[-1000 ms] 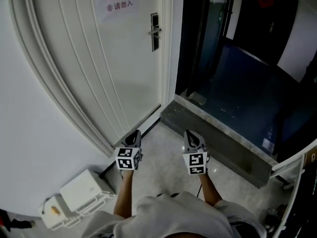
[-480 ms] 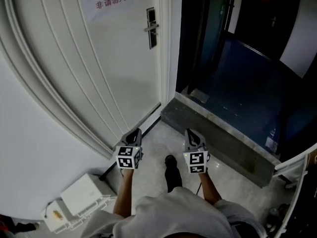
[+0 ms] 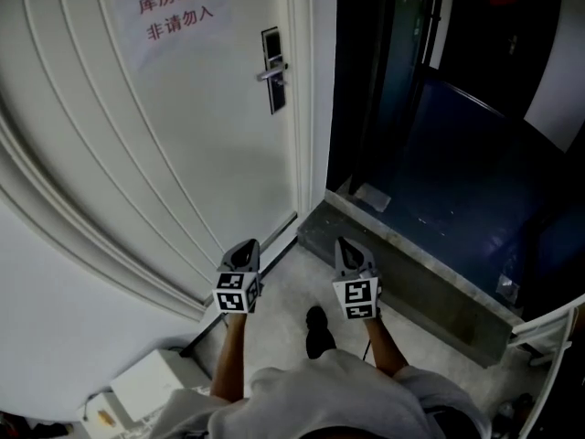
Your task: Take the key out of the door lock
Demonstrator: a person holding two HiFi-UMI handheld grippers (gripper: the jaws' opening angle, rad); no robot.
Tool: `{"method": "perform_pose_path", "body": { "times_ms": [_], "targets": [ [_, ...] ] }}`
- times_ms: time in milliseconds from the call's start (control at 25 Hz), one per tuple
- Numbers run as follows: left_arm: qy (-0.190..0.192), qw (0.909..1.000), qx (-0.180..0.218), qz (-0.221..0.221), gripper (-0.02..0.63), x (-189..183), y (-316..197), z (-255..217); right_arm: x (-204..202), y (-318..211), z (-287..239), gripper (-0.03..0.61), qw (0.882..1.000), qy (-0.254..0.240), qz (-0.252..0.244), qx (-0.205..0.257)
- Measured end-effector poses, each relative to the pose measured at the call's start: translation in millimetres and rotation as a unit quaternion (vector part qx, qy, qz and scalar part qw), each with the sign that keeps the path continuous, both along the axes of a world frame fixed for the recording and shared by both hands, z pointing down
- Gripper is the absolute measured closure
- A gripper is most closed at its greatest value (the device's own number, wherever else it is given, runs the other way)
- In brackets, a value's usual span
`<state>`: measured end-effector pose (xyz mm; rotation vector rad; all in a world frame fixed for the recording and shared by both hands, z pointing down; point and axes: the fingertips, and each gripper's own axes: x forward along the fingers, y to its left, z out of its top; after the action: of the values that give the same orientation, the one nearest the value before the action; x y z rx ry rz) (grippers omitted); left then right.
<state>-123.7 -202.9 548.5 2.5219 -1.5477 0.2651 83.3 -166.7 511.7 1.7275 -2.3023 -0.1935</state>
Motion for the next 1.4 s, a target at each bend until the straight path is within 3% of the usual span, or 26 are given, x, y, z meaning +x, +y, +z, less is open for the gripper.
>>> {"method": "perform_pose_path", "body": {
  "times_ms": [440, 720, 960, 1400],
  "targets": [
    [-0.007, 0.9998, 0.016, -0.006, 0.595, 42.1, -184.8, -35.0, 30.7, -192.4, -31.7, 0.554, 1.000, 0.001, -0.024, 0.015],
    [-0.007, 0.9997, 0.020, -0.012, 0.595, 64.5, -273.7, -40.4, 37.3, -284.9, -36.3, 0.555, 0.998, 0.006, -0.052, 0.021],
    [-0.009, 0.9996, 0.017, -0.020, 0.595, 68.9, -313.2, -33.8, 40.2, -330.3, -26.0, 0.554, 0.998, 0.008, -0.064, 0.013],
    [-0.007, 0.9990, 0.018, -0.040, 0.595, 51.2, -335.9, -31.0, 22.2, -360.6, -17.9, 0.555, 0.997, 0.009, -0.082, 0.004]
  ]
}}
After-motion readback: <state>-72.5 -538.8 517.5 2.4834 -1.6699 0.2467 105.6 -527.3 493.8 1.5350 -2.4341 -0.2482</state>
